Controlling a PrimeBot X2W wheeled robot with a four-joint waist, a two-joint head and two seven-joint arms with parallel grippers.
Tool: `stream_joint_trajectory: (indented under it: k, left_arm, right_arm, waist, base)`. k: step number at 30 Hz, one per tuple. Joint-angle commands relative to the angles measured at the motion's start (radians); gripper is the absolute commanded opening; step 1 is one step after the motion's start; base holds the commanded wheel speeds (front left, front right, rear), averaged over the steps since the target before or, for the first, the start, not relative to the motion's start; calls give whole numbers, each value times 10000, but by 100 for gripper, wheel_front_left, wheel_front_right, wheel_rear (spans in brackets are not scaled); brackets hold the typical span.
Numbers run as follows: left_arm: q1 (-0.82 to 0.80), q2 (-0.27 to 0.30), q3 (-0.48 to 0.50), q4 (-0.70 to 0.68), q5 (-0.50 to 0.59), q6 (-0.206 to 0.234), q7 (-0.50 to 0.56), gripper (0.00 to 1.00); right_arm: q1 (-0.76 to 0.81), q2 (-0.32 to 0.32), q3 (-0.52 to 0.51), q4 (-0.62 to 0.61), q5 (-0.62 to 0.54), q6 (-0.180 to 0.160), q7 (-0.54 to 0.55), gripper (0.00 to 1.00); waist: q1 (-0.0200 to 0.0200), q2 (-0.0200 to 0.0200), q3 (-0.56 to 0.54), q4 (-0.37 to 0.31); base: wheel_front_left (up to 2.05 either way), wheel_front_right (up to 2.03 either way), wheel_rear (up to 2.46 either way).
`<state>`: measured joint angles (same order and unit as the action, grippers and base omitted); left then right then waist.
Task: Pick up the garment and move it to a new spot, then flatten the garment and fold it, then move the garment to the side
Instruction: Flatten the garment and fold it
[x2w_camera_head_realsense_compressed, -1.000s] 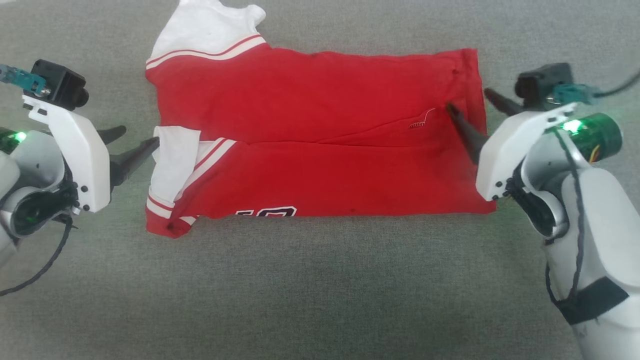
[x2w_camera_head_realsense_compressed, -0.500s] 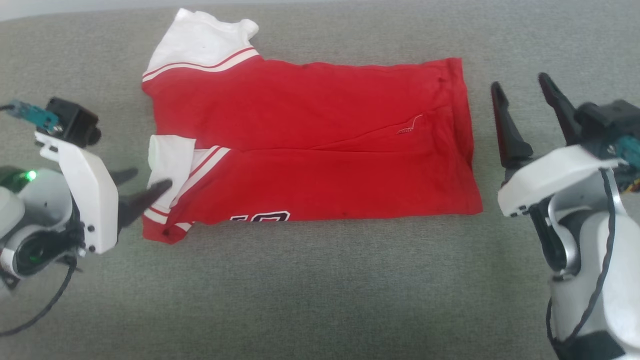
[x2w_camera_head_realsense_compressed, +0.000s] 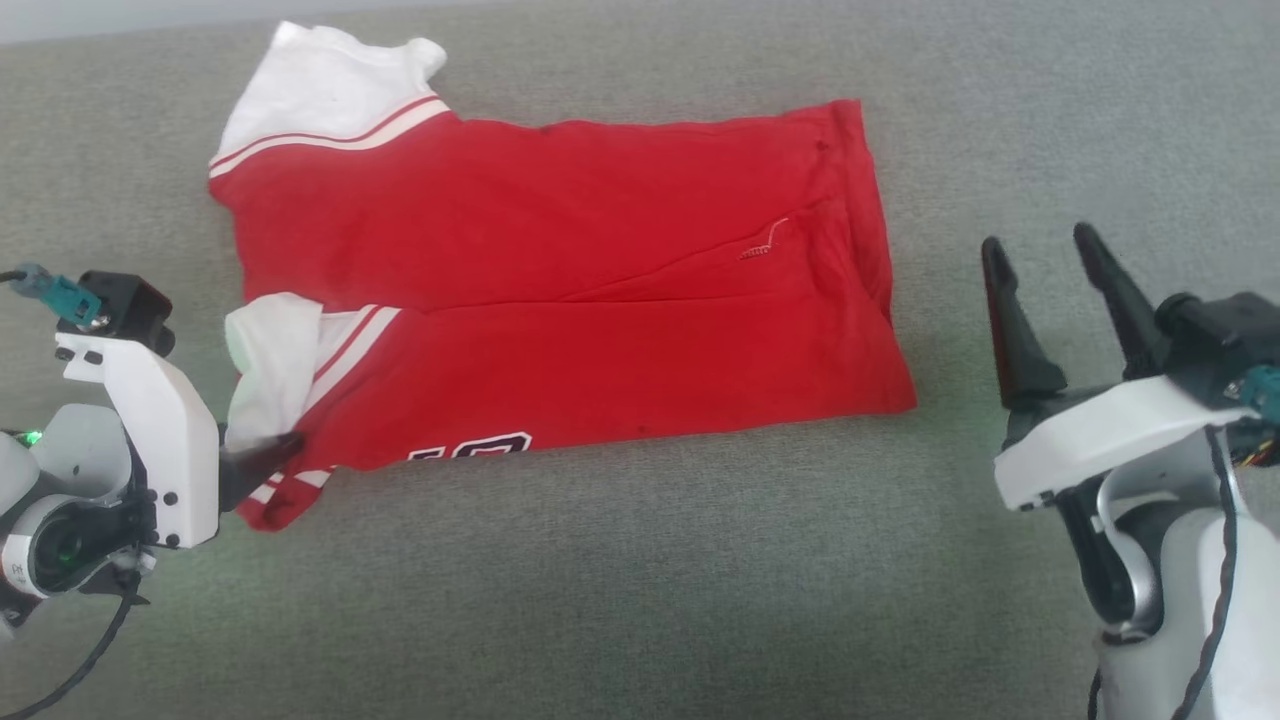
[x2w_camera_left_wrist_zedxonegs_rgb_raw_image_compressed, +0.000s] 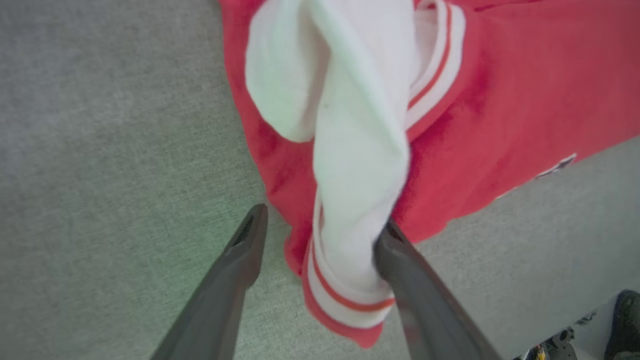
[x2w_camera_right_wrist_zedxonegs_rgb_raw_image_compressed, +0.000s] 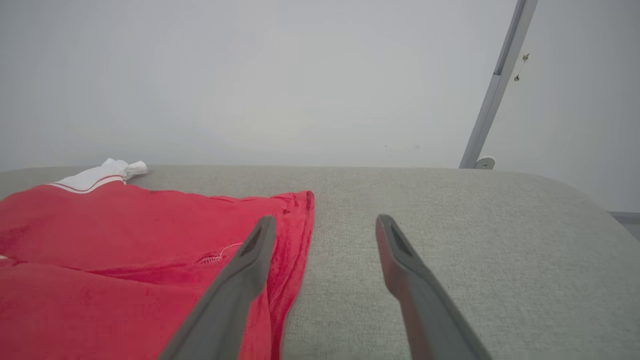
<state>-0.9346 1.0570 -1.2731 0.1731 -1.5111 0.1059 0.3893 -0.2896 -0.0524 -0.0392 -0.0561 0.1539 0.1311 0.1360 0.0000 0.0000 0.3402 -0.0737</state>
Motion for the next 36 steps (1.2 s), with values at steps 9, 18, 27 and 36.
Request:
stream_joint_trajectory:
  k: [9, 18, 27, 36]
  left_arm:
    - [560, -665, -83, 1237, 40, -138, 648, 100]
    - [680, -1525, -173, 2126, 444, -733, 1115, 0]
    - [416, -2383, -193, 2710, 754, -1296, 1154, 0]
    - [237, -2884, -168, 3215, 915, -1698, 1050, 0]
  right_arm:
    - [594, 19, 334, -136, 414, -10, 681, 100]
    - [702, 15, 541, 229, 897, -10, 2439, 100]
    - [-285, 16, 527, 1020, 850, -10, 5141, 100]
    - [-1422, 19, 769, 2823, 354, -8, 7257, 100]
  waist:
    - [0, 0, 25, -145]
    - [0, 0, -102, -33]
    - [0, 0, -103, 367]
    - [0, 0, -26, 721]
  base:
    - [0, 0, 0]
    - [0, 0, 0]
    - [0, 0, 0]
    - [0, 0, 0]
